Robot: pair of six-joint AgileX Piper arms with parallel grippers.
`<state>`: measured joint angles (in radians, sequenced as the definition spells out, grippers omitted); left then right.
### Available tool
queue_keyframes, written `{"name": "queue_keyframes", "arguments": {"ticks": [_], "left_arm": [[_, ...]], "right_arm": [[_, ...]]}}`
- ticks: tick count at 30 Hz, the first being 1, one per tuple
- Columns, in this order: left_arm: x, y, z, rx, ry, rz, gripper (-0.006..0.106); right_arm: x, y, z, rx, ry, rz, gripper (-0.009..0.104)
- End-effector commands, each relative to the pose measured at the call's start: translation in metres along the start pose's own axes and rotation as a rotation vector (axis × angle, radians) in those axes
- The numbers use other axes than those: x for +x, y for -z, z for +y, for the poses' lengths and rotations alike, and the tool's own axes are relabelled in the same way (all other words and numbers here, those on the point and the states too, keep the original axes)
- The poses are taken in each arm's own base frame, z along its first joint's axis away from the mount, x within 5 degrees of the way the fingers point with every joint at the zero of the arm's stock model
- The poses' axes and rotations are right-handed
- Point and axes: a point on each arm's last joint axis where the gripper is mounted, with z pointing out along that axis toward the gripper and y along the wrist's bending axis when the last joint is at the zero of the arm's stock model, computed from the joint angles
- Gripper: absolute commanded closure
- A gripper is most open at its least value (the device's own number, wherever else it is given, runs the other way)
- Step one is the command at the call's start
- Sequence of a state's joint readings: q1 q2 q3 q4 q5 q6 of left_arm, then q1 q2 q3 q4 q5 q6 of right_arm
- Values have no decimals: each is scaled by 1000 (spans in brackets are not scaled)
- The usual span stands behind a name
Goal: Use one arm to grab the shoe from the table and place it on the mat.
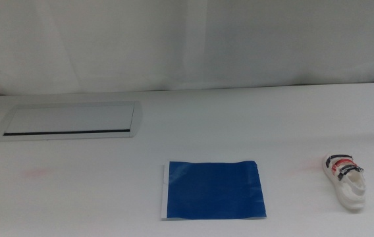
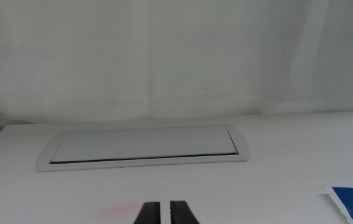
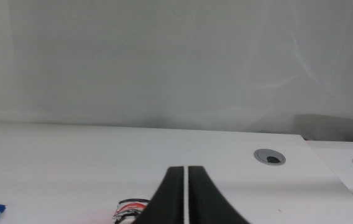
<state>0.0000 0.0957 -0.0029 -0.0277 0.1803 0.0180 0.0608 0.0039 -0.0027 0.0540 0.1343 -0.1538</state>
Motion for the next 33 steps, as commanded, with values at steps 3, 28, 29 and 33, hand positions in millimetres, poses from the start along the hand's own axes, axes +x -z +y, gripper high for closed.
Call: {"name": "queue_keyframes", "arguments": {"ticks": [3,28,29,33], "left_arm": [[12,-2,0,0,9,31,103],[14,-2,0,1,9,49,103],[14,-2,0,1,9,49,103],[14,-2,0,1,9,49,103]], "right_arm": [[10,-1,2,-7,-42,1,82],[-17,3,0,-27,-304,-109,-8],[-21,4,-1,-28,-304,-119,-8],[-40,10,-2,-37,-286,-145,-8]]}}
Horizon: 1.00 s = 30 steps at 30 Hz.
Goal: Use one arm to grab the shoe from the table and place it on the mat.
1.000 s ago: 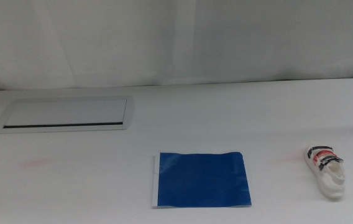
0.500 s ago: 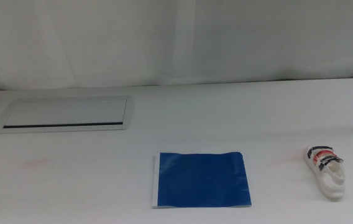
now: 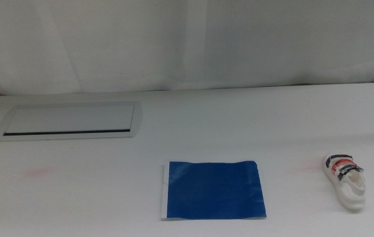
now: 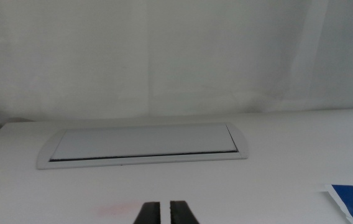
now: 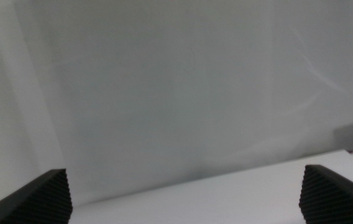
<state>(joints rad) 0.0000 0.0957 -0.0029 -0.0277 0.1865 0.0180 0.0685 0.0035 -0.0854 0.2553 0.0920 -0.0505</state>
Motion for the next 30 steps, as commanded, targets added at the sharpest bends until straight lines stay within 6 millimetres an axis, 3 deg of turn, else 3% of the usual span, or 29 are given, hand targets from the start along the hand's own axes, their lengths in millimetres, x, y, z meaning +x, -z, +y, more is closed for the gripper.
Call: {"name": "queue_keyframes", "arguments": {"ticks": [1,9,16,23,25,30], "left_arm": [[14,-2,0,1,9,43,103],[14,-2,0,1,9,43,103],[14,-2,0,1,9,43,103],[14,-2,0,1,9,43,103],[14,-2,0,1,9,43,103],[14,-2,0,1,9,43,103]], "right_arm": [[-12,3,3,-12,20,-8,-8],[-62,-18,17,-5,105,279,-8],[-95,-66,23,10,119,499,-8],[-96,-121,24,26,106,793,-8],[-87,-145,22,34,107,921,-8],[-67,-180,17,39,122,1085,-8]]}}
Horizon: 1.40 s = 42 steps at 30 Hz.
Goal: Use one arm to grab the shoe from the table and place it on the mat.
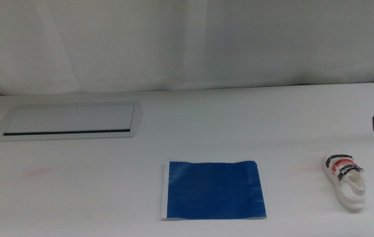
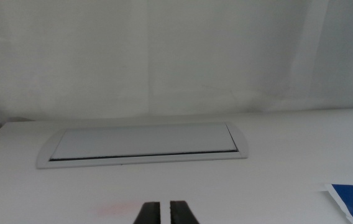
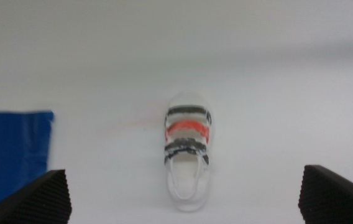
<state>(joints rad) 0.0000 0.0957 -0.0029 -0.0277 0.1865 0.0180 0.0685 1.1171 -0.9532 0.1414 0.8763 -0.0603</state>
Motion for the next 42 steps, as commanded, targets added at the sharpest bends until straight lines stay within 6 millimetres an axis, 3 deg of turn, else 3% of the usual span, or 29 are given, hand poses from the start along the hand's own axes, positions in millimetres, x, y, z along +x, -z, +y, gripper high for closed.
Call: {"name": "queue_keyframes", "arguments": {"ticks": [1,19,33,38,42], "left_arm": [[14,-2,0,1,9,43,103],[14,-2,0,1,9,43,103],[14,-2,0,1,9,43,103],[14,-2,0,1,9,43,103],[14,-2,0,1,9,43,103]], "right_arm": [[-7,-18,-2,10,30,85,-8],[-5,-116,-6,6,121,326,-8],[17,-189,-3,11,156,481,-8],[18,-200,-4,14,155,468,-7],[19,-205,-5,16,155,462,0]]}}
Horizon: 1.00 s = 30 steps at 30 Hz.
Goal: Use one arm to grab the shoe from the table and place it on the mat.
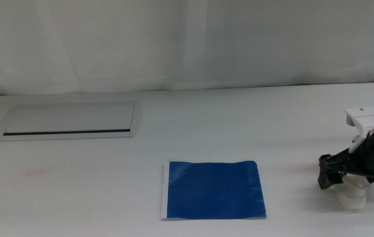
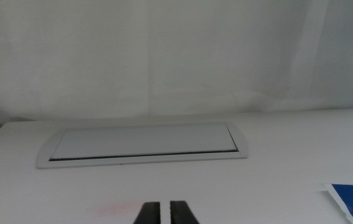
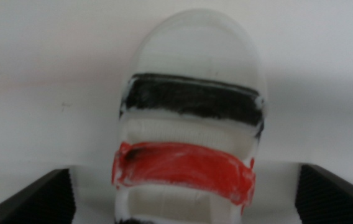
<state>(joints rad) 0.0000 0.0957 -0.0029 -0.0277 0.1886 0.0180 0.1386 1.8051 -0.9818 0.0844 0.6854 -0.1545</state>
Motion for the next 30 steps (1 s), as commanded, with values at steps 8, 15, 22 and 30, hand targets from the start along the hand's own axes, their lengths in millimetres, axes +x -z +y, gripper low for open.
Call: {"name": "queue_keyframes", "arguments": {"ticks": [8,15,22,30], "left_arm": [[13,-2,0,1,9,41,103],[13,-2,0,1,9,41,103],[13,-2,0,1,9,41,103],[13,-2,0,1,9,41,103]], "right_arm": [[-4,-2,0,7,7,-23,26],[-6,3,1,2,23,-6,97],[-44,71,12,-7,258,-108,97],[-63,130,74,-24,652,-190,97]]}}
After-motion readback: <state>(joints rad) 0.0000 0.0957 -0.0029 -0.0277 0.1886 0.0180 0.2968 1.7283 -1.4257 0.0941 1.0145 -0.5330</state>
